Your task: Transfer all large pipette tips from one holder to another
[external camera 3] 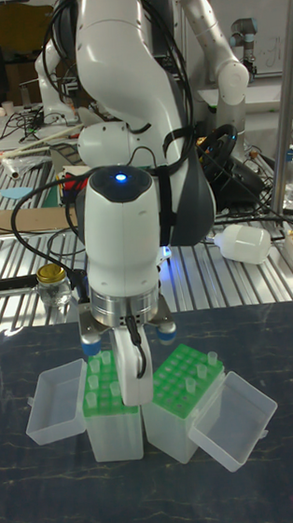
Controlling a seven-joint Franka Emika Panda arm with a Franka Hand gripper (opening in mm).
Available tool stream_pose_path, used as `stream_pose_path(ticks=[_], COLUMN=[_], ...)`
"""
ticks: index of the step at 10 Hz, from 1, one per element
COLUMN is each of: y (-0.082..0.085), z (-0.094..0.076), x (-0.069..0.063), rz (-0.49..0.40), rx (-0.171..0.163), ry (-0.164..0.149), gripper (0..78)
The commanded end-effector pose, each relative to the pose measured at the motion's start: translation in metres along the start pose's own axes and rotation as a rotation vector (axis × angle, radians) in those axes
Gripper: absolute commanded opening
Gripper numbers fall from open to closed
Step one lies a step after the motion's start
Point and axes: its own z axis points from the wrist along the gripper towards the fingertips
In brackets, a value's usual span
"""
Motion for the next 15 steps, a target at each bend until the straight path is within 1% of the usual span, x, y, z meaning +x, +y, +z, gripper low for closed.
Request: stream_pose_path(ticks=[1, 6, 7, 12, 14, 15], y=[0.001, 0.001, -0.003, -0.005, -0.006, -0.006], z=[-0.001, -0.001, -0.020, -0.029, -0.035, -0.041], x=[-0.001, -0.001, -0.005, -0.005, -0.004, -0.001], rz=[-0.007, -0.007, -0.016, -0.018, -0.031, -0.033], rx=[0.003, 0.003, 0.035, 0.034, 0.030, 0.032], ry=[-0.005, -0.005, -0.027, -0.032, -0.032, -0.047], gripper=[1.2, 1.2, 1.2, 1.2, 1.2, 1.2])
